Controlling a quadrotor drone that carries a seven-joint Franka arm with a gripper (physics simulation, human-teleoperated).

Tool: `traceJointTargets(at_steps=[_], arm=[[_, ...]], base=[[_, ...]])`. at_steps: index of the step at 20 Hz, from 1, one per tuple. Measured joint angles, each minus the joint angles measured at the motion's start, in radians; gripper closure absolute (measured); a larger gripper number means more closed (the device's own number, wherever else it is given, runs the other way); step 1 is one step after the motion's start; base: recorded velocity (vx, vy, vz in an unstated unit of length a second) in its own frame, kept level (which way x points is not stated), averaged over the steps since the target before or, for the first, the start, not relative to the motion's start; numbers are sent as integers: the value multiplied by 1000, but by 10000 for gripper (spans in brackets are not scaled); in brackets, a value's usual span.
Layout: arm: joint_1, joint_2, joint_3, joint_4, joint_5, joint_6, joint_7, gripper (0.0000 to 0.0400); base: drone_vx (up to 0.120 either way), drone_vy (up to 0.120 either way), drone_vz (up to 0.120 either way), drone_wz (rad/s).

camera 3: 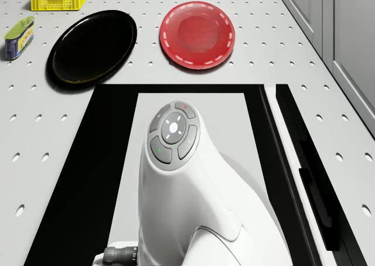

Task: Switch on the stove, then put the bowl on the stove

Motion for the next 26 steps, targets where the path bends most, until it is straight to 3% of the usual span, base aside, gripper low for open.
traceJointTargets(at_steps=[26], arm=[[12, -44, 6, 3, 21, 40, -15, 0]], base=[[120, 8, 3, 0]])
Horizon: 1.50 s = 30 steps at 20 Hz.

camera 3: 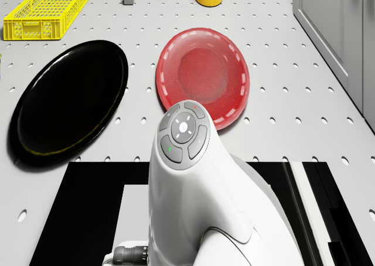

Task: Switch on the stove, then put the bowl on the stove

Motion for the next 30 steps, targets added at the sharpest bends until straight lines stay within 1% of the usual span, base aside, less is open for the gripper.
traceJointTargets(at_steps=[2, 30], arm=[[-1, -2, 0, 0, 1, 2, 1, 0], [-12, -31, 4, 2, 14, 29, 9, 0]], base=[[120, 0, 100, 0], [120, 0, 0, 0]])
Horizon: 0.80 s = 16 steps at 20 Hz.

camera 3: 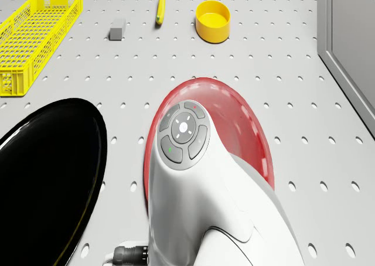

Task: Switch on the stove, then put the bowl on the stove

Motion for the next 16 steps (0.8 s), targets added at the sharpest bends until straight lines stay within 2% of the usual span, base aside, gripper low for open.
traceJointTargets(at_steps=[16], arm=[[-5, -13, 1, 1, 6, 12, 4, 0]], base=[[120, 0, 0, 0]])
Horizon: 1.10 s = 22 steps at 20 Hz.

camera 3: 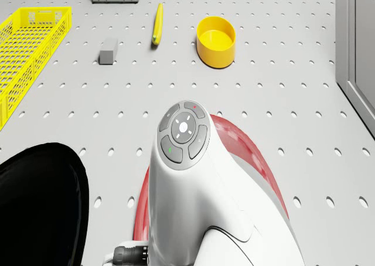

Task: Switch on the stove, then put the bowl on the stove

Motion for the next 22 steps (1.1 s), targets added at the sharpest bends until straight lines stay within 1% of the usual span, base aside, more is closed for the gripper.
traceJointTargets(at_steps=[22], arm=[[-5, -14, 1, 1, 6, 13, 4, 0]], base=[[120, 0, 0, 0]])
